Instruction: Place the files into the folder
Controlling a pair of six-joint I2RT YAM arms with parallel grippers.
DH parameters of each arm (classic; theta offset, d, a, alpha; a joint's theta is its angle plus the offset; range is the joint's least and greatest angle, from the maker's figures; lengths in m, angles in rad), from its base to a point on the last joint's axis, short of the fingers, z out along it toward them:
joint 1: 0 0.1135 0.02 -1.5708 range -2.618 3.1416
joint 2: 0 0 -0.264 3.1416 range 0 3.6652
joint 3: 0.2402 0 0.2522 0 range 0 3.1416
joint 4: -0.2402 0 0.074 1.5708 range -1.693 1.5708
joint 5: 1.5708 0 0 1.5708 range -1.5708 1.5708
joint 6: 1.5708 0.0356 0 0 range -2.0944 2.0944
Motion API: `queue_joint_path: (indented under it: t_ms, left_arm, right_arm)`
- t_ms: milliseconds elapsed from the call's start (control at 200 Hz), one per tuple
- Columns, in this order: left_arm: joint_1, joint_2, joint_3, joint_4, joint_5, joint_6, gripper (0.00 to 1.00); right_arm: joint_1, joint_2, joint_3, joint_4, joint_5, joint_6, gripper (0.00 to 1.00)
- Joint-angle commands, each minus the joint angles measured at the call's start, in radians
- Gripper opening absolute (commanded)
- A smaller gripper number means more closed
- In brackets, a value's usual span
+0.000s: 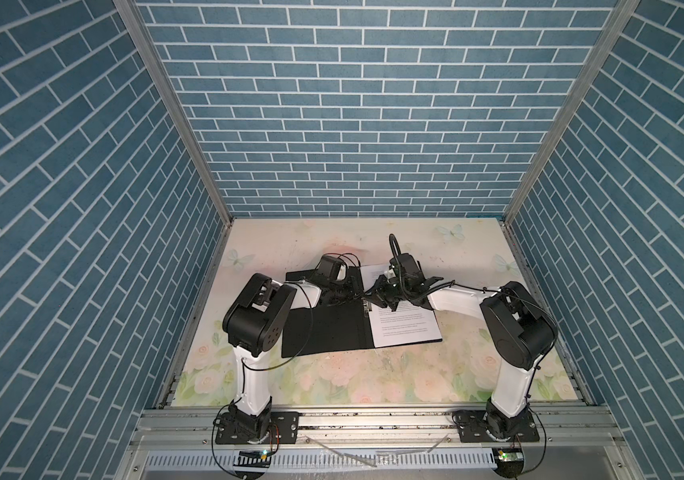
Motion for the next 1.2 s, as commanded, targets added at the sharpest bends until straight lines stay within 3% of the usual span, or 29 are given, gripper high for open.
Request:
queue_joint_path:
  t_ms: [0, 350, 1195]
  left_arm:
    - [-0.003, 0.039, -0.023, -0.015, -0.025, 0.005, 0.1]
    - [-0.003, 0.044, -0.022, -0.014, -0.026, 0.007, 0.09]
    - [-0.003, 0.03, -0.047, 0.007, -0.049, -0.02, 0.08]
  right_arm:
    - [0.008, 0.013, 0.051, 0.018, -0.012, 0.035, 0.18]
    - [0.018, 0.021, 0.043, 0.031, -0.018, 0.047, 0.17]
    - [0.038, 0.035, -0.053, 0.134, -0.025, 0.113, 0.04]
